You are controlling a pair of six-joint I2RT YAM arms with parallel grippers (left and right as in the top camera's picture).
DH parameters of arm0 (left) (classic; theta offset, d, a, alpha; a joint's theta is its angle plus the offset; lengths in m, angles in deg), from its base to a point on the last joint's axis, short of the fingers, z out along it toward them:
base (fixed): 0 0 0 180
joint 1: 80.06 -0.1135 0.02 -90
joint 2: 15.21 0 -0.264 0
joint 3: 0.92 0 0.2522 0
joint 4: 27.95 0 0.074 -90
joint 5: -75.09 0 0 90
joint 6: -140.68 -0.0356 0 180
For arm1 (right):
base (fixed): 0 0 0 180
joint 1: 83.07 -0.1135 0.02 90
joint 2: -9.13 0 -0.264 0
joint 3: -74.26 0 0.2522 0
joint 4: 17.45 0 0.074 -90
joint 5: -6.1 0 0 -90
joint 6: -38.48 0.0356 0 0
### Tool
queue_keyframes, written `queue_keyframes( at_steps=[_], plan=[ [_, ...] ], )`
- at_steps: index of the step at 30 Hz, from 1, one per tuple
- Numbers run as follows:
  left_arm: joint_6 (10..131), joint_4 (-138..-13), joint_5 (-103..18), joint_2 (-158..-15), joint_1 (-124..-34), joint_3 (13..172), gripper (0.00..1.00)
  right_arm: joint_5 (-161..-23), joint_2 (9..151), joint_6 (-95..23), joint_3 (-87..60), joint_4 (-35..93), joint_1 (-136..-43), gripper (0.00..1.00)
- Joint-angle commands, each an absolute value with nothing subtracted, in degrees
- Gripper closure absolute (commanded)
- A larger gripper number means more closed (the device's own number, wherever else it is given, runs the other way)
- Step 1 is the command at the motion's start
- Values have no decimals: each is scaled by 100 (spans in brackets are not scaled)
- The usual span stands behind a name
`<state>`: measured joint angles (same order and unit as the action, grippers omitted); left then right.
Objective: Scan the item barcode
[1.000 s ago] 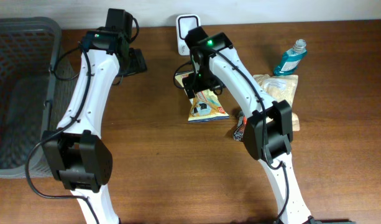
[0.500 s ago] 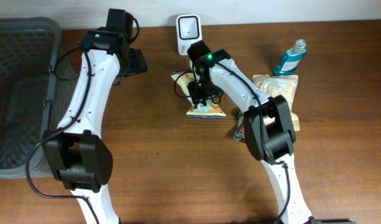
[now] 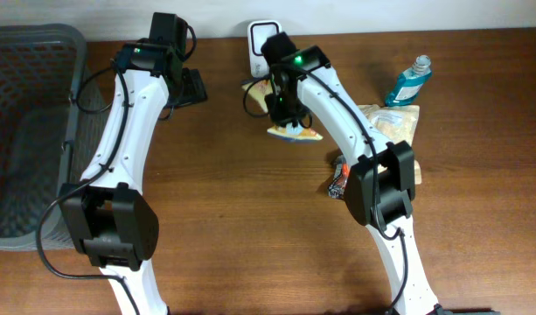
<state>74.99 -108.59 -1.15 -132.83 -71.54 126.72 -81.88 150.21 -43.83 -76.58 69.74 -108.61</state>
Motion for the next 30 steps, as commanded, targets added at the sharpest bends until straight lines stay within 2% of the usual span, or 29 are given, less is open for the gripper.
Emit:
queue_keyframes(
  at_steps=[1, 5, 13, 30],
  plan=[
    [7571, -10867, -93, -13375, -7132, 12633, 1, -7097, 15025, -4110, -8257, 6939, -10854, 96],
    [7571, -10867, -95, -13375, -7132, 12633, 1, -6077, 15036, -3896, -8309, 6075, -10854, 96],
    [7571, -10867, -95, -13375, -7132, 12633, 1, -5895, 15200, -3898, -8298, 4215, -10854, 96],
    [7571, -10867, -95, -13375, -7128, 12633, 1, -6245, 15650, -3898, -8298, 3802, -10859, 96]
  ],
)
